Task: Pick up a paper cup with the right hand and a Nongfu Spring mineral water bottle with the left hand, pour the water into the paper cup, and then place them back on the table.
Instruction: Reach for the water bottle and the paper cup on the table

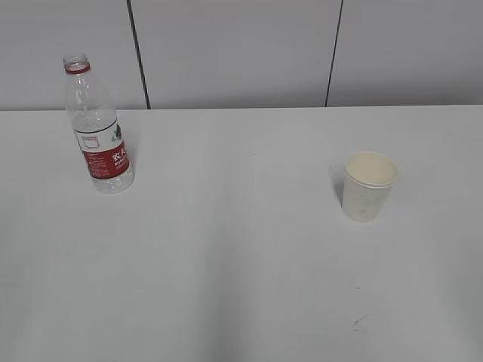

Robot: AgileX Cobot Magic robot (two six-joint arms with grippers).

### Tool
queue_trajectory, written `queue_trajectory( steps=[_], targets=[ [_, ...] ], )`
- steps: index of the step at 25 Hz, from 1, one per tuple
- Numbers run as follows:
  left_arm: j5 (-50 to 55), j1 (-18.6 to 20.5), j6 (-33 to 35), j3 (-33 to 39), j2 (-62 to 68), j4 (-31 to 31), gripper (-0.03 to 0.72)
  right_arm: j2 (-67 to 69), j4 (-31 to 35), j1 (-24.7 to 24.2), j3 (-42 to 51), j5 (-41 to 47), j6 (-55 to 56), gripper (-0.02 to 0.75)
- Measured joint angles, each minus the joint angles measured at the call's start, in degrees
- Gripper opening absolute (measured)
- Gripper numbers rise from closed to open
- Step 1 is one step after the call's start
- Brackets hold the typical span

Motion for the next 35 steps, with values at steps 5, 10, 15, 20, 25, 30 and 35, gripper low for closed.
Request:
queue_trajectory(
  steps=[5,10,15,20,25,30,35],
  targets=[
    [0.00,0.00,0.00,0.00,0.00,0.00,0.464,0.00,0.00,0.00,0.00,0.00,0.00,0.582],
    [0.00,0.00,0.00,0.00,0.00,0.00,0.464,0.00,0.00,0.00,0.00,0.00,0.00,0.582],
    [0.00,0.00,0.00,0.00,0.00,0.00,0.464,0.00,0.14,0.00,-2.34,-5.93,0.00,0.582],
    [0.00,0.00,0.00,0.00,0.00,0.00,0.463,4.16,1.06,0.00,-3.31,-17.28,0.00,0.582],
    [0.00,0.00,0.00,0.00,0.00,0.00,0.463,13.51,0.64,0.00,-3.31,-27.77,0.00,0.582],
    [0.00,0.00,0.00,0.00,0.00,0.00,0.463,21.55,0.52,0.00,-3.31,-34.27,0.00,0.582],
    [0.00,0.00,0.00,0.00,0.00,0.00,0.463,28.90,0.85,0.00,-3.31,-37.76,0.00,0.582]
  ],
)
